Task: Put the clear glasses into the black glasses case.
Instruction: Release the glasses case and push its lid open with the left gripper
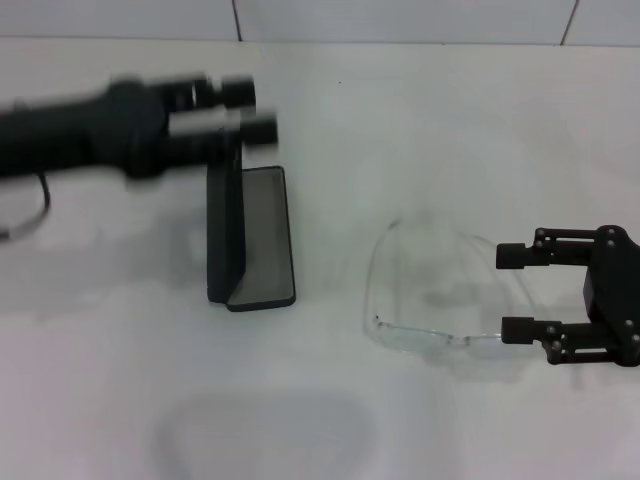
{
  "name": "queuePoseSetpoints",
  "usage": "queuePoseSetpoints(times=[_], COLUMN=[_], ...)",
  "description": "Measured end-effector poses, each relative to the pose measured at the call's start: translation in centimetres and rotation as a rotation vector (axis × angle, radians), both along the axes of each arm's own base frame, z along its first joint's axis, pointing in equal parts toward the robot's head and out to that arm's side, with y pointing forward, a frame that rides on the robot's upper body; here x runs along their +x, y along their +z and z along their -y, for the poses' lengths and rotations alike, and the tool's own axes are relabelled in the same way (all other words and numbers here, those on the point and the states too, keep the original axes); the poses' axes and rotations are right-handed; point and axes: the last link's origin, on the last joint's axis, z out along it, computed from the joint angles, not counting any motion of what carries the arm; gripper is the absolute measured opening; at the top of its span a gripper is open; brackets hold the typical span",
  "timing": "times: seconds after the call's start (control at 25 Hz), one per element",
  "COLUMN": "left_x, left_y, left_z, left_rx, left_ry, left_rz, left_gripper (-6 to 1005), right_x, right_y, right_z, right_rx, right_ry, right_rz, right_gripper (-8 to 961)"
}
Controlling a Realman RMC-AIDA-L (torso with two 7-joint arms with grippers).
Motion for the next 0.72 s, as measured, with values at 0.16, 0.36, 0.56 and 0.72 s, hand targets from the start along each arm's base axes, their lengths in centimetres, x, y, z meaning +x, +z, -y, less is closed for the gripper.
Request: queuePoseSetpoints(times=[0.16, 0.36, 0.56, 0.72], left_x=[2.4, 4.0, 4.0, 3.8], left_y=[0.5, -1.3, -3.4, -5.0], left_z=[-3.0, -6.0, -7.5, -8.5], left_rx=[-0.057, -0.085, -0.115, -0.121], left_ry=[0.191, 0.434, 0.538, 0.597], left_rz=[-0.222, -0.524, -0.676, -0.761], left_gripper=[696, 693, 690, 688], right_x=[0.2, 0.4, 0.3, 0.3], right_y=[-0.2, -0.5, -1.0, -1.1], right_z=[-0.1, -0.4, -1.0, -1.1], right_rx=[0.004, 0.015, 0.027, 0.024], right_ry=[-0.021, -0.044, -0.071, -0.076], right_rz=[-0.01, -0.003, -0.009, -0.014], right_gripper=[692, 691, 691, 692])
